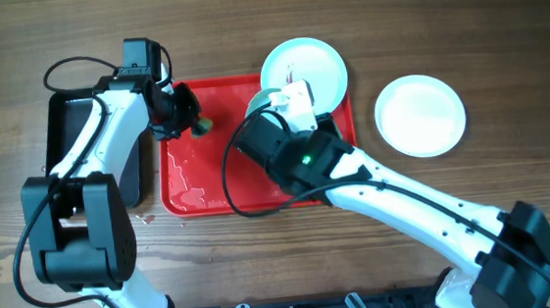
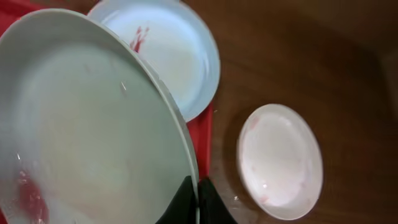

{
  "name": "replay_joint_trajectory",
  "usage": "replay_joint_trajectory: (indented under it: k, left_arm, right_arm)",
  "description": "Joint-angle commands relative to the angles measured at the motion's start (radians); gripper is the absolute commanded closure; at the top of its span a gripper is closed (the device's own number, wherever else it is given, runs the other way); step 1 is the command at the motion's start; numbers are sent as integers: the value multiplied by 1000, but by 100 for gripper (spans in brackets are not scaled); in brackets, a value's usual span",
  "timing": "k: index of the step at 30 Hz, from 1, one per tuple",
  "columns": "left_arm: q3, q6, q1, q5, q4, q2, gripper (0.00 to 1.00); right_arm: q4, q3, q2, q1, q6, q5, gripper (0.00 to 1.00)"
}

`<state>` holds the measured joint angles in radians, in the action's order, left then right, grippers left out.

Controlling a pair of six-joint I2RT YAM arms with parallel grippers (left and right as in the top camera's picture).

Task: Clean dirty plates on tray and stack at the side
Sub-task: 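Lift the sponge away left and raise the plate with right gripper, then carry the blue-rimmed plate right and stack it on the white plate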

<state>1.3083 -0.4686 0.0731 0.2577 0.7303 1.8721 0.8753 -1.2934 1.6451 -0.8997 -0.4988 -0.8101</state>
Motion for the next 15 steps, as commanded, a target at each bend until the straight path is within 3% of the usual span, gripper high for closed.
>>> replay_joint_trajectory:
  k: [1,15]
  left_arm:
    - [14,-3,2,-28,1,7,96]
    - [14,-3,2,-43,8,8,96]
  right_arm:
    - [0,-21,-39,-34,39,-202,96]
    - [-163,-21,-39,-216,350,-616,96]
